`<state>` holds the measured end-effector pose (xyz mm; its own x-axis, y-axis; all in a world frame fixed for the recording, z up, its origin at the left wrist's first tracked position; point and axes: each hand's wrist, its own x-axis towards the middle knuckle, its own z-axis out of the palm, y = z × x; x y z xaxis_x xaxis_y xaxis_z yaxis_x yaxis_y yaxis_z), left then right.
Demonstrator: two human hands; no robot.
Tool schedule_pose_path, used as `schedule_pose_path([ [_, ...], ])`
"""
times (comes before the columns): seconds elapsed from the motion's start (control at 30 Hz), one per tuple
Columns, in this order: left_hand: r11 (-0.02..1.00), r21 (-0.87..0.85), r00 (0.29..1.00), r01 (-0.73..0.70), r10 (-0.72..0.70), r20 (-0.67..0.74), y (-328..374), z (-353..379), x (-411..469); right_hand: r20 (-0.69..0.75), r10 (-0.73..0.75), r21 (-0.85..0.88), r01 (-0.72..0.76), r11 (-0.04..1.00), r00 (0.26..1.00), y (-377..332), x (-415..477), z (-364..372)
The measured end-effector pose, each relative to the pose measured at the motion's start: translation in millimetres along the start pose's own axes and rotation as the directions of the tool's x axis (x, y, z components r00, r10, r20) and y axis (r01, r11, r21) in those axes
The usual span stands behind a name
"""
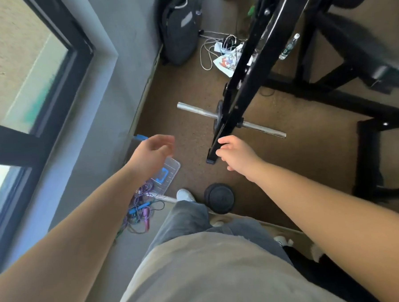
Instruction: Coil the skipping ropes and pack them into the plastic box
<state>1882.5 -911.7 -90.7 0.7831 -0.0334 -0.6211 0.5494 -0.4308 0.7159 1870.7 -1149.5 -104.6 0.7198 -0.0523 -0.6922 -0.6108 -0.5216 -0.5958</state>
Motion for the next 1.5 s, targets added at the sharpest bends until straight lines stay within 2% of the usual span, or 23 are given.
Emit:
schedule_pose_path([
  [0.23,1.000,-0.005,1.000,-0.023,0.023,-0.012,20,-32,34,0.084,-0.041,-0.060,0.047,0.997,0.996,-57,36,-7],
  [0.4,0.990,-0.131,0.994,0.048,-0.060,-0.088,11,-34,33,0.193,-0.091,-0.148,0.121,0.982,0.977,-88,64,-5],
  [0.5,0.976,-0.200,0.975,0.090,-0.127,-0.182,0,-27,26,0.279,-0.109,-0.213,0.172,0.962,0.954,-101,81,-1],
  [0.57,0.960,-0.258,0.952,0.110,-0.176,-0.250,-5,-19,18,0.351,-0.149,-0.304,0.263,0.916,0.924,-106,91,2],
  [0.67,0.919,-0.371,0.900,0.135,-0.271,-0.342,-12,-2,8,0.485,-0.223,-0.453,0.461,0.763,0.846,-113,106,3],
  [0.73,0.898,-0.411,0.870,0.156,-0.322,-0.373,-16,12,3,0.552,-0.247,-0.488,0.549,0.678,0.796,-119,112,3],
  [0.83,0.872,-0.456,0.840,0.178,-0.376,-0.392,-22,26,-1,0.612,-0.272,-0.485,0.623,0.613,0.743,-126,117,7],
  [1.03,0.836,-0.524,0.741,0.161,-0.453,-0.496,-37,34,-14,0.688,-0.231,-0.468,0.663,0.584,0.688,-126,113,41],
  [1.13,0.826,-0.526,0.726,0.203,-0.488,-0.486,-59,27,-24,0.699,-0.216,-0.474,0.669,0.573,0.681,-124,105,69],
  [1.37,0.799,-0.551,0.719,0.243,-0.529,-0.451,-141,-5,-47,0.673,-0.187,-0.536,0.646,0.544,0.716,-112,86,152],
  [1.5,0.775,-0.567,0.687,0.278,-0.573,-0.446,-193,-18,-46,0.688,-0.156,-0.562,0.657,0.502,0.708,-99,89,206],
])
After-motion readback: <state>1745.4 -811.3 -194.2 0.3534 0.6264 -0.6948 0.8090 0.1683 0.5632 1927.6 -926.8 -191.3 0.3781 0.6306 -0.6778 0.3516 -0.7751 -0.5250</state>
